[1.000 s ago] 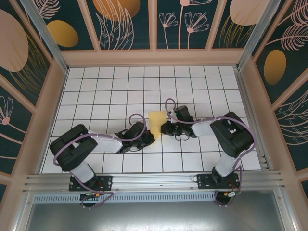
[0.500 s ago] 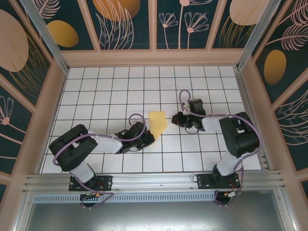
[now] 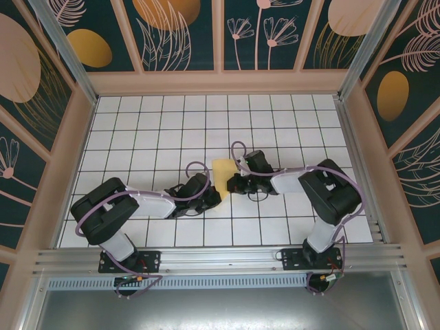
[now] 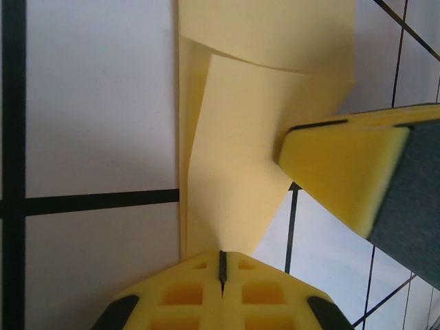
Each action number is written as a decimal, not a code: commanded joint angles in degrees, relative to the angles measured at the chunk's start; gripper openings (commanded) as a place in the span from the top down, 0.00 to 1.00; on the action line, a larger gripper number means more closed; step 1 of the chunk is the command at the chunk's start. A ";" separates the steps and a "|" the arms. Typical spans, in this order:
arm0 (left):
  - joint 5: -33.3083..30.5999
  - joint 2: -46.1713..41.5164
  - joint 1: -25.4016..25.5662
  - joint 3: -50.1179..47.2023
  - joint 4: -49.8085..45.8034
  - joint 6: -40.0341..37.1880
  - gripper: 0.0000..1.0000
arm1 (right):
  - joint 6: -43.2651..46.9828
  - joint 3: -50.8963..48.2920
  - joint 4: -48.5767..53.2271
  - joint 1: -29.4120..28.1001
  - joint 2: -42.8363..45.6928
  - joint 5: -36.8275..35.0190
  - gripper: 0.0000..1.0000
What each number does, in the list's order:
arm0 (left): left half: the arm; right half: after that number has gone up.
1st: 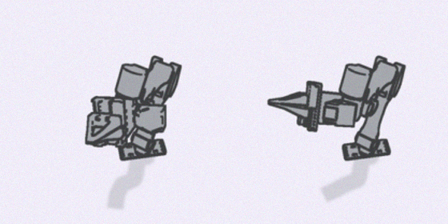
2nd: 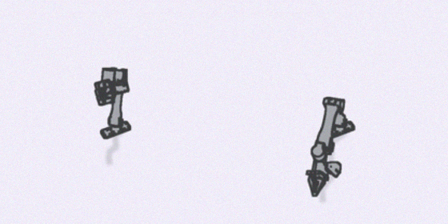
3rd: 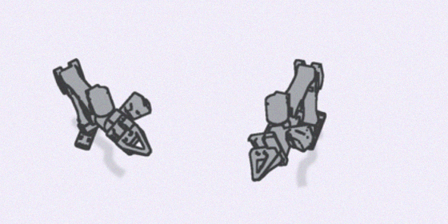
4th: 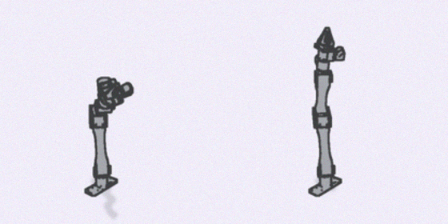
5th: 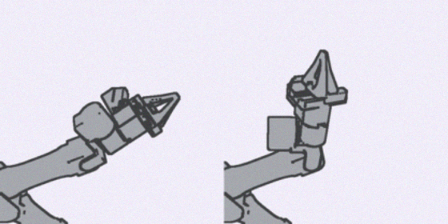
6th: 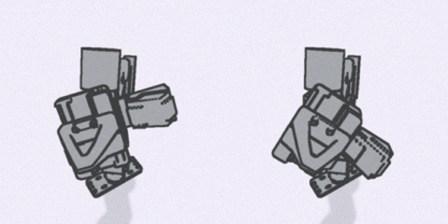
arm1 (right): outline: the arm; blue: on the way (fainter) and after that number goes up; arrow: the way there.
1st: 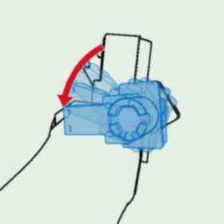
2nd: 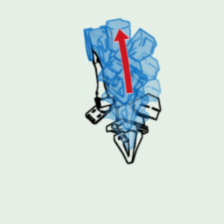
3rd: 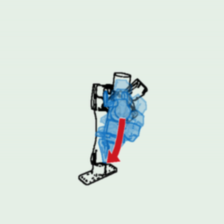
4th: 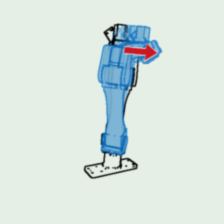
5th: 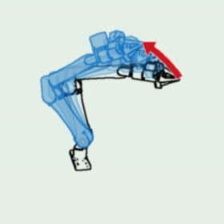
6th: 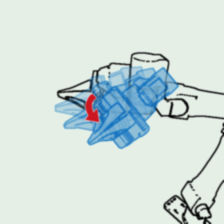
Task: Fold a paper plane with a square sheet of paper (pick it up from the middle)
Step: Third fold the triangle at the center of the table, then fourth fold the wing at the center of the table.
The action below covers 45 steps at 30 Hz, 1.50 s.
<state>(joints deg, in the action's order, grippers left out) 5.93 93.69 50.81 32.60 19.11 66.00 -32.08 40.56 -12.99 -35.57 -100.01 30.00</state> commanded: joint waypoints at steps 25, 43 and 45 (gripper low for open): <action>-5.62 -8.07 0.15 4.56 -7.53 -10.37 0.78 | -2.87 -2.64 4.57 12.28 13.54 -0.24 0.86; -15.86 6.86 0.07 15.49 -17.78 -7.61 0.91 | -10.67 -5.76 -3.48 9.79 7.56 4.20 0.59; -15.95 7.69 0.08 15.39 -18.12 -7.30 0.93 | -11.07 -5.32 -3.68 9.30 6.36 4.36 0.58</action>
<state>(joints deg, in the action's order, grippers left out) -7.92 99.88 50.81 47.18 3.84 57.69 -41.52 35.14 -14.48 -25.41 -92.01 33.06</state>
